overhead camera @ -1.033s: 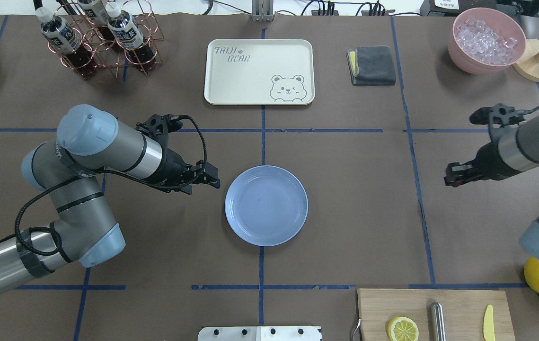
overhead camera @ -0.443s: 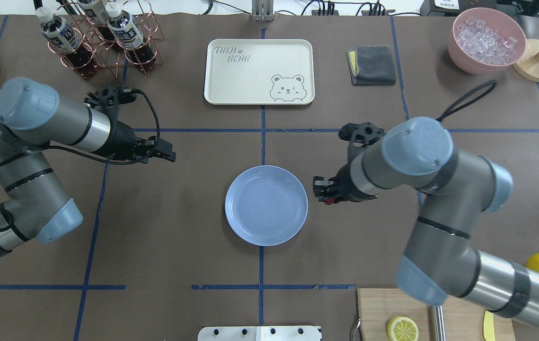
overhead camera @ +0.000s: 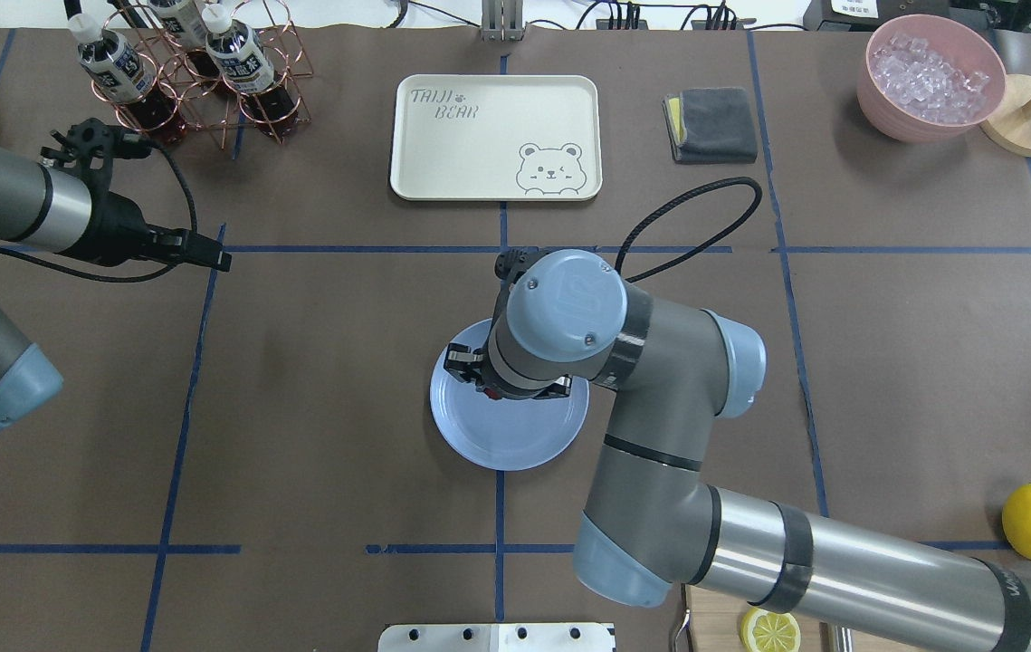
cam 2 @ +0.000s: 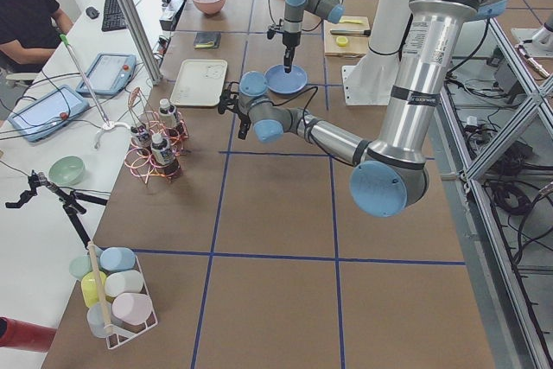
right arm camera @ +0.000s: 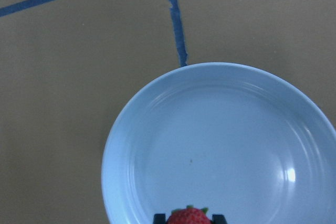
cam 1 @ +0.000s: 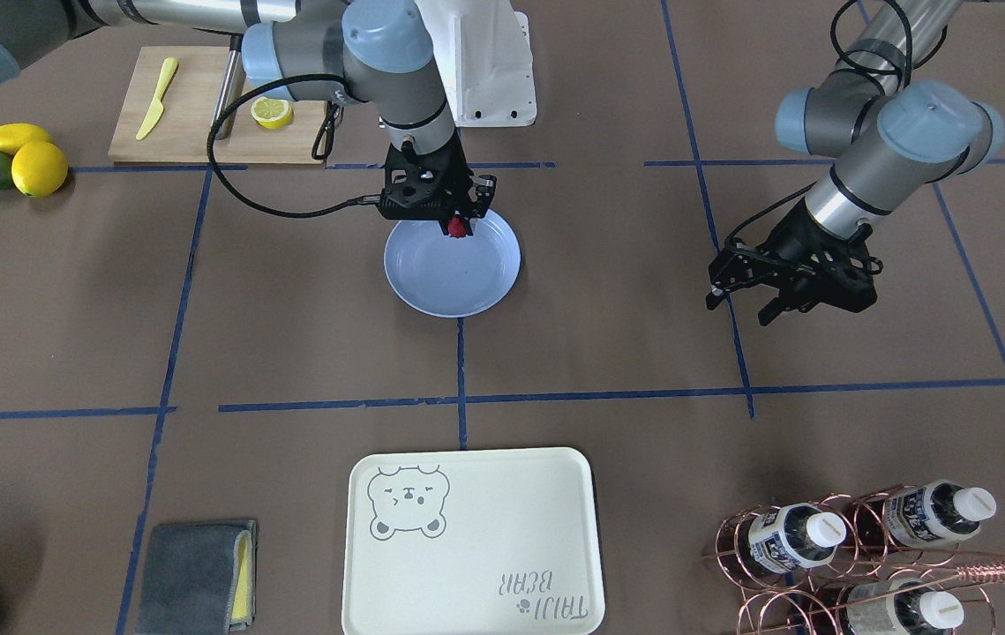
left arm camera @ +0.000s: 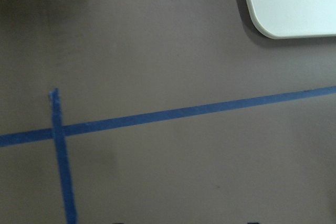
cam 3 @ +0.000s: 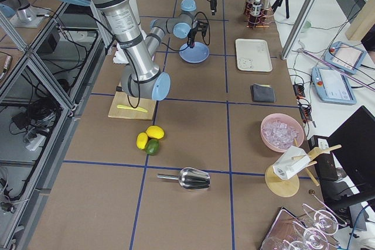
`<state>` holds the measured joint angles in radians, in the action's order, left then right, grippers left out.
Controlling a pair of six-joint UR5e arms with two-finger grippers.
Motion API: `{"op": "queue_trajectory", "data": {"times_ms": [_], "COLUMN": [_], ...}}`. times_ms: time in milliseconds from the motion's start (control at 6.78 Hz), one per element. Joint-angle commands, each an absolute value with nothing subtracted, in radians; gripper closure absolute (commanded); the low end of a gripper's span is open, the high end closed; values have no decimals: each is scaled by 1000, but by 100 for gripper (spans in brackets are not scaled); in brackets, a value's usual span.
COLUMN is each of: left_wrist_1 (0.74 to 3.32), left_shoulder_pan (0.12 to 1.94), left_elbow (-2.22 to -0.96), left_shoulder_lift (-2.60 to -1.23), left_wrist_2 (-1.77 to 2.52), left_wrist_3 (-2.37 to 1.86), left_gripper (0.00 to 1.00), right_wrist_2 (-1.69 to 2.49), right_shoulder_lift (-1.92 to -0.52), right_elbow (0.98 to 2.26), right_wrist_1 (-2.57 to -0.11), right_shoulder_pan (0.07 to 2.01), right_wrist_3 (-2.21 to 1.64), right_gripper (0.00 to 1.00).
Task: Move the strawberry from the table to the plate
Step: 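Carry the strawberry with the right gripper over the light blue plate and lower it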
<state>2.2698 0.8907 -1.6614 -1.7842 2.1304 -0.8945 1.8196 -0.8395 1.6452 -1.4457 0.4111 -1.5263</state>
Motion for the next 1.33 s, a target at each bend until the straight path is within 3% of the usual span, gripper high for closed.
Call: {"op": "queue_trajectory", "data": {"times_ms": [0, 1180], "left_wrist_1": [2270, 2270], "left_shoulder_pan": [907, 902], "left_elbow": [-1666, -1666], "left_shoulder_lift": [-1767, -1766], "left_wrist_2": [2128, 2128], "left_wrist_3": [-861, -865], "left_gripper": [16, 13], "right_wrist_2": [1789, 1787], "right_shoulder_lift": [-824, -827], "right_elbow": [1589, 1523], "right_wrist_1": [-1453, -1448], "right_shoulder_pan": [407, 405], "right_wrist_3": [-1537, -1537], "right_gripper": [100, 100]}}
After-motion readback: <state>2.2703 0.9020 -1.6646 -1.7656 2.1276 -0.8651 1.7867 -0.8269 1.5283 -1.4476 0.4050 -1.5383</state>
